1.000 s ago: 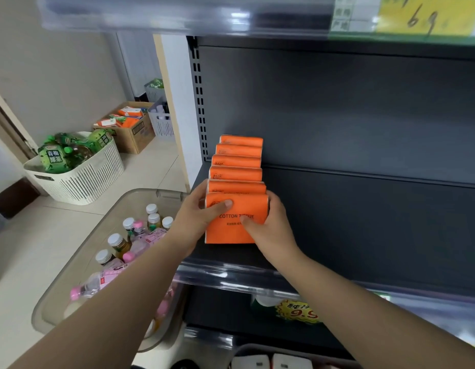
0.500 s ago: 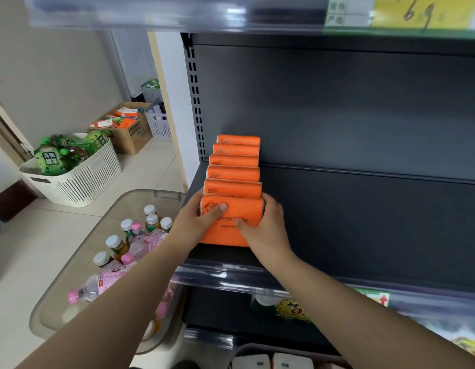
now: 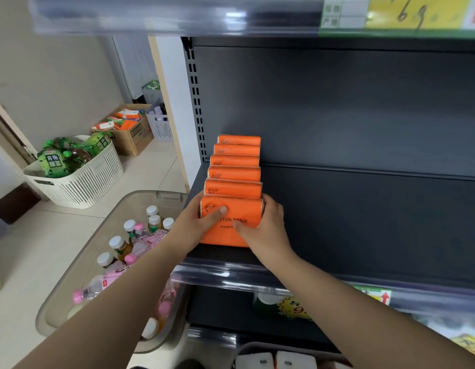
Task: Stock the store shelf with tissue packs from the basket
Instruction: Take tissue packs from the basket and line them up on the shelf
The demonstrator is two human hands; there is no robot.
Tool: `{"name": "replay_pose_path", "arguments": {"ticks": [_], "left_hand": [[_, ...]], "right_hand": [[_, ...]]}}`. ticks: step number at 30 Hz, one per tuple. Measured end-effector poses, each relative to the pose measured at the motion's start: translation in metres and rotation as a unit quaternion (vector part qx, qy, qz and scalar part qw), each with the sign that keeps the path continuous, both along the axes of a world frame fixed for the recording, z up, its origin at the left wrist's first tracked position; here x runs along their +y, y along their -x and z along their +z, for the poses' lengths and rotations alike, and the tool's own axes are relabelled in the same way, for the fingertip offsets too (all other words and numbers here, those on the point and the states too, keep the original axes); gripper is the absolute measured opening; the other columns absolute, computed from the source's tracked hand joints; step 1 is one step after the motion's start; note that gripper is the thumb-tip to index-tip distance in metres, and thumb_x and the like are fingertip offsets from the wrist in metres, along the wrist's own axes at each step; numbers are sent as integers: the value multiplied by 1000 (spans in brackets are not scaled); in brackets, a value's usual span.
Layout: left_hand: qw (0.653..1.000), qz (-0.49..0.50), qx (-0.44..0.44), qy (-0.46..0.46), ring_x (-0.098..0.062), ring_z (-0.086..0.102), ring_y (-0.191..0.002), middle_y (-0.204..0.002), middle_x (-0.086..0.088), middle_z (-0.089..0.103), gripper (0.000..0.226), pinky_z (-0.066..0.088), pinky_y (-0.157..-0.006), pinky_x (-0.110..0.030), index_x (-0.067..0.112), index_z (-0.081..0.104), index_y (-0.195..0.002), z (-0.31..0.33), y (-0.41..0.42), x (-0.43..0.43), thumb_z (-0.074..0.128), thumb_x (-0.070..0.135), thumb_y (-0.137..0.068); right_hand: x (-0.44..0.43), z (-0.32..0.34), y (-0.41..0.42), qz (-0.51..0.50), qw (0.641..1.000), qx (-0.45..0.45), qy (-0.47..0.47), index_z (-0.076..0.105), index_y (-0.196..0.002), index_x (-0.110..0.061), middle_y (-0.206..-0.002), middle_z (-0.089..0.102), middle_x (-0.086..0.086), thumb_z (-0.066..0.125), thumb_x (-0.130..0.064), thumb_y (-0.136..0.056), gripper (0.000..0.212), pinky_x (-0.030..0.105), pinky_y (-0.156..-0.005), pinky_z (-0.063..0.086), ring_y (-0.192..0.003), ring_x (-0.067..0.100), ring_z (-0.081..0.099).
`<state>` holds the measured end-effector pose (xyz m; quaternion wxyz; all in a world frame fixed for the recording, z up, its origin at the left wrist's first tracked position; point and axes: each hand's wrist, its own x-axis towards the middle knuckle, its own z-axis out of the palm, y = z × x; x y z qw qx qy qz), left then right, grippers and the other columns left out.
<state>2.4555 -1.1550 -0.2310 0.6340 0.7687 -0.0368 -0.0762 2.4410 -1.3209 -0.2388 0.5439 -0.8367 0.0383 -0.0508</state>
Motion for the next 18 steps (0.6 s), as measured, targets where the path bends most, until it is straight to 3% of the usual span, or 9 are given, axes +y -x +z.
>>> {"name": "replay_pose_path", "arguments": {"ticks": [5,9,11,13,14,16,18], "left_hand": [[1000,11,-3,-2,-14,64,-110,-121,8,65,70,53,-95,-47,35,46,-133,4,-1,1,76,53,-73],[999,22,-46,-4,-3,65,-104,-118,13,64,60,59,-81,-30,37,46,-129,13,-1,-3,74,37,-75],[997,31,-74,-22,7,62,-102,-114,25,62,56,56,-73,-19,54,44,-120,21,1,-7,75,29,-80],[986,50,-124,-96,12,54,-108,-117,38,53,64,50,-85,-18,64,38,-117,28,3,-14,71,19,-86],[974,69,-154,-151,7,46,-117,-125,33,46,67,44,-95,-23,58,36,-127,29,3,-17,69,16,-86],[942,99,-185,-263,-10,33,-133,-147,8,34,75,29,-106,-29,27,28,-148,33,4,-23,67,13,-85],[911,105,-196,-347,-21,24,-144,-158,-4,23,81,23,-115,-35,16,22,-152,37,6,-30,67,14,-85]], "right_hand": [[-4,8,0,18,1000,-11,7,26,-140,-31,-121,28,-11,77,-32,-74,83,34,-92,44,-122,14,39],[-12,17,2,40,997,-42,50,21,-143,-32,-137,27,-6,74,-35,-76,85,33,-102,38,-129,12,32],[-16,21,5,52,993,-56,89,17,-145,-32,-143,22,-7,72,-36,-78,87,27,-101,28,-133,11,25],[-22,26,8,61,988,-68,126,14,-148,-28,-148,19,-7,71,-37,-80,89,27,-103,23,-136,12,21],[-25,28,9,65,985,-72,143,13,-149,-27,-150,16,-7,70,-38,-80,90,28,-106,21,-138,13,18],[-32,32,13,72,978,-73,184,10,-150,-25,-154,11,-5,68,-40,-81,92,34,-114,20,-142,16,12],[-38,36,18,79,966,-79,235,7,-151,-25,-157,6,-3,67,-43,-81,93,39,-118,17,-145,18,7]]}}
